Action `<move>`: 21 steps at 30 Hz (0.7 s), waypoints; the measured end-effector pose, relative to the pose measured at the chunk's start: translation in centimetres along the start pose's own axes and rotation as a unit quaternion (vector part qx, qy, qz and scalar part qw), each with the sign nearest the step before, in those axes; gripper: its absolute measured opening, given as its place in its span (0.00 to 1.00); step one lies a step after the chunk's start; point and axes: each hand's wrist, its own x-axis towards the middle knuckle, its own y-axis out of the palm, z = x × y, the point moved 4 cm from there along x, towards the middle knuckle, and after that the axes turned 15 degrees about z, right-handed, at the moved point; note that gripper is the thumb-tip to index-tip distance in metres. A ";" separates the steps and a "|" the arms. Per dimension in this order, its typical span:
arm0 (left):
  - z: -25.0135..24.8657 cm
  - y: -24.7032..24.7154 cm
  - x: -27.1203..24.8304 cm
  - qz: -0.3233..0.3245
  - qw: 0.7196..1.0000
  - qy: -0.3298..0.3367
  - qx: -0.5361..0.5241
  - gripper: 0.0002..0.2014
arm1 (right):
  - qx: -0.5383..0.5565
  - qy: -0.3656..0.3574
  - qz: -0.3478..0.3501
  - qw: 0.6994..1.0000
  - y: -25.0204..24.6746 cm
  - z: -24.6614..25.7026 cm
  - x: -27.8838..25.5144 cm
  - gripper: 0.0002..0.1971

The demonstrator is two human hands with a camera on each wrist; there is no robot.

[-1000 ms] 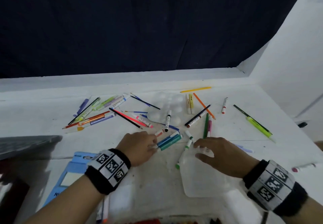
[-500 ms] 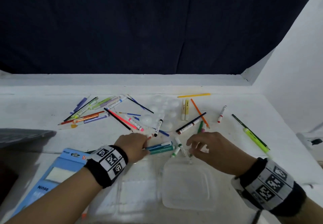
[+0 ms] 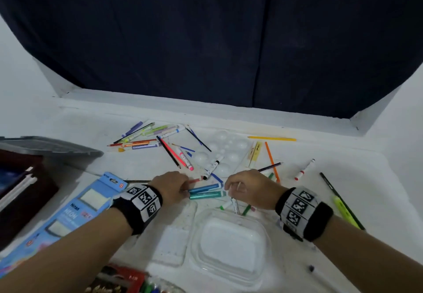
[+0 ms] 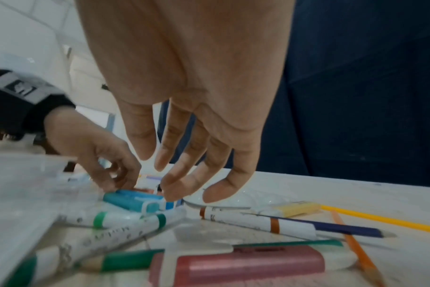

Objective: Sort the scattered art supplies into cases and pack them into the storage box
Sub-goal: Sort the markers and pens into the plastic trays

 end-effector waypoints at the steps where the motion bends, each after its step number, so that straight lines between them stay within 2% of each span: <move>1: 0.1 0.1 0.1 -0.002 1.000 -0.002 -0.009 0.12 | -0.026 -0.003 0.020 0.999 0.2 0.2 0.8 0.07; 5: 0.4 0.4 0.4 -0.020 0.999 -0.011 -0.030 0.10 | -0.142 0.002 0.071 0.987 0.6 1.3 3.5 0.10; 13: 1.1 1.3 0.2 -0.068 0.997 0.009 -0.021 0.13 | -0.271 -0.013 0.057 0.961 1.5 1.6 4.8 0.12; 16: 1.5 1.2 -0.3 -0.098 0.995 0.023 -0.028 0.11 | -0.249 -0.014 0.019 0.968 1.1 1.0 4.2 0.11; 19: 1.5 0.5 -1.6 -0.170 0.983 0.053 -0.045 0.06 | -0.150 -0.007 -0.067 0.986 -0.1 0.3 2.7 0.08; 21: 1.5 -0.4 -2.8 -0.225 0.966 0.089 -0.091 0.03 | -0.094 0.005 -0.109 0.990 -0.8 0.1 1.6 0.06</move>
